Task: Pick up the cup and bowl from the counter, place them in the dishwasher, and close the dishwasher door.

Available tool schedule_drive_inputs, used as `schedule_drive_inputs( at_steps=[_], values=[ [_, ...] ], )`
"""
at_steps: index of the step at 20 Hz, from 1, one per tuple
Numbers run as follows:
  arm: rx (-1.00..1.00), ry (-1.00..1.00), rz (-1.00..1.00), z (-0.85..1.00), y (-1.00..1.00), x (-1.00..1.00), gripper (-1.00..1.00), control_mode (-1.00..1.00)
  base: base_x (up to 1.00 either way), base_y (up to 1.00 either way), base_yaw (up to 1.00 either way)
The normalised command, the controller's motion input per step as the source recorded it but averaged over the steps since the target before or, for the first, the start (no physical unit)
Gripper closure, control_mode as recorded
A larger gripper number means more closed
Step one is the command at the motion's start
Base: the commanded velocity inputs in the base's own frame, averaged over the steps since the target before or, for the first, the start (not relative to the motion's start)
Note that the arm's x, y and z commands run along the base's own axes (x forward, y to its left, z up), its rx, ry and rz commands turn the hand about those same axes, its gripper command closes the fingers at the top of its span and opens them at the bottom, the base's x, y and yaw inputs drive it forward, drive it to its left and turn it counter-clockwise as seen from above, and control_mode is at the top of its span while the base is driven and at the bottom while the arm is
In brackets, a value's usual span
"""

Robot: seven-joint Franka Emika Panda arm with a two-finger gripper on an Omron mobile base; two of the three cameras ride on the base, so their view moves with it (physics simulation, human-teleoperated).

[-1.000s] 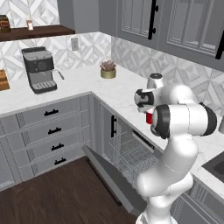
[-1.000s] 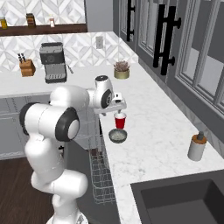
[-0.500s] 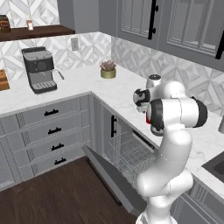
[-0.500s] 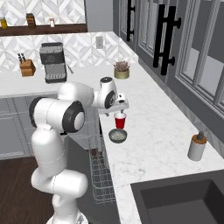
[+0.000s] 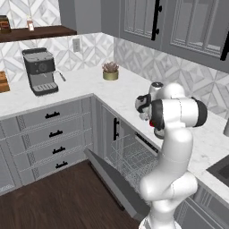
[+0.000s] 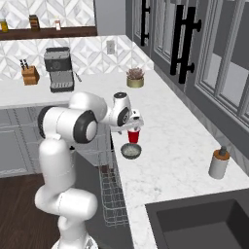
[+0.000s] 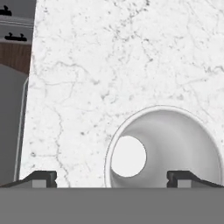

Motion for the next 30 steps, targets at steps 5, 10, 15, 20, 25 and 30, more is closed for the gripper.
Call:
schedule_drive_inputs(
  at_steps=[5,10,15,20,25,30],
  values=[
    [0.00,0.06,0.06,-0.43,0.00,0.00,1.00,-1.00,0.00,0.00,0.00],
    [0.00,0.01,0.05,-0.18,0.01,0.00,1.00,-1.00,0.00,0.00,0.00],
    [0.00,0.00,0.04,-0.01,0.07,-0.04,1.00,-1.00,0.00,0.00,0.00],
    [0.00,-0.20,0.03,0.07,0.57,-0.39,1.00,-1.00,0.00,0.00,0.00],
    [-0.11,-0.13,0.07,0.22,1.00,-0.82,1.00,-1.00,0.00,0.00,0.00],
    [-0.20,0.16,0.09,0.03,0.66,-0.91,1.00,-1.00,0.00,0.00,0.00]
  ],
)
